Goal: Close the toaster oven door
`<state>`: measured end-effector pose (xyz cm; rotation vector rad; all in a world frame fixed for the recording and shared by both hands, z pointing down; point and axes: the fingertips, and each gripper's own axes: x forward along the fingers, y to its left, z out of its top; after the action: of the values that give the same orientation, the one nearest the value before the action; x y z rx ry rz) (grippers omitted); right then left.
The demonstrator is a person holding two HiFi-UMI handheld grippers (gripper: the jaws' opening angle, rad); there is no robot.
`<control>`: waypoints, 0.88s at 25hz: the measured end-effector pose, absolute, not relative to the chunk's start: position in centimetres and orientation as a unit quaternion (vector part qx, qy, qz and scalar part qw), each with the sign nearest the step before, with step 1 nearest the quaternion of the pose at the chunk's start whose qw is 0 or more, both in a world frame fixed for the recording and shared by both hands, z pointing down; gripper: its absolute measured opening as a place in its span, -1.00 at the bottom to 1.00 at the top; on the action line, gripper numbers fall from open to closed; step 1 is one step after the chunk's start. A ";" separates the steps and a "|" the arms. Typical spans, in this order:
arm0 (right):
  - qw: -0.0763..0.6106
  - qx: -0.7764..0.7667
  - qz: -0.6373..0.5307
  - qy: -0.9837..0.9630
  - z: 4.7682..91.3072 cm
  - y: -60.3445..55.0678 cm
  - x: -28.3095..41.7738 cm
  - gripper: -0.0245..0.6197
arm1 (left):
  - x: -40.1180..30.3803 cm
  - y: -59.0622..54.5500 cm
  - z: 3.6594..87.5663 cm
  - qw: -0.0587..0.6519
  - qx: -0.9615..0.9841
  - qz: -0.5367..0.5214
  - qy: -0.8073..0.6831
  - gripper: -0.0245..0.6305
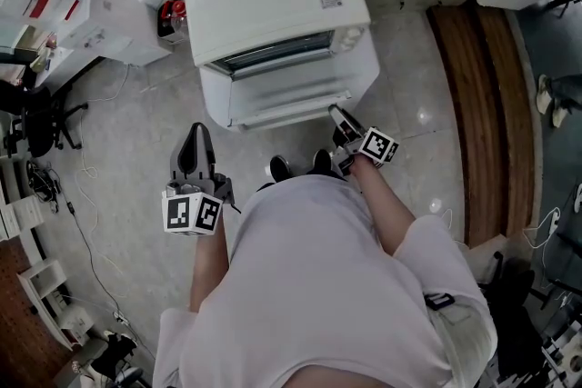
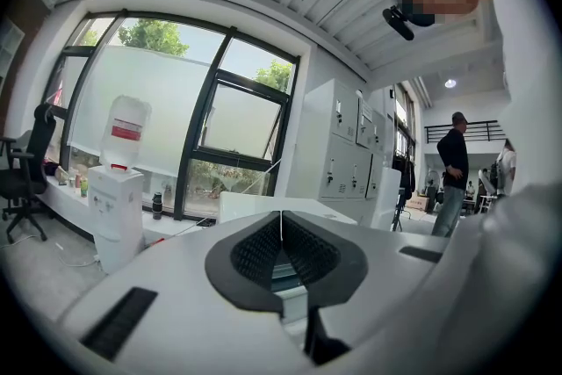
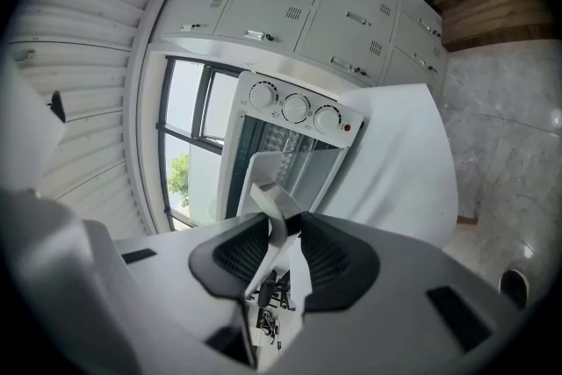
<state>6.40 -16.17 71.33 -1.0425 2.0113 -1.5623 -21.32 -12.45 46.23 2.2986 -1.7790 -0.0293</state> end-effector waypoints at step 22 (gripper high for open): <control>0.238 -0.353 -0.542 0.725 67.7 -19.1 6.0 -0.56 | -21.8 -12.5 46.4 0.130 0.782 -0.030 -0.609 -0.86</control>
<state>5.97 -19.12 67.67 -0.9666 1.9858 -1.4861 -21.84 -12.50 46.40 2.2715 -1.7711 -0.0867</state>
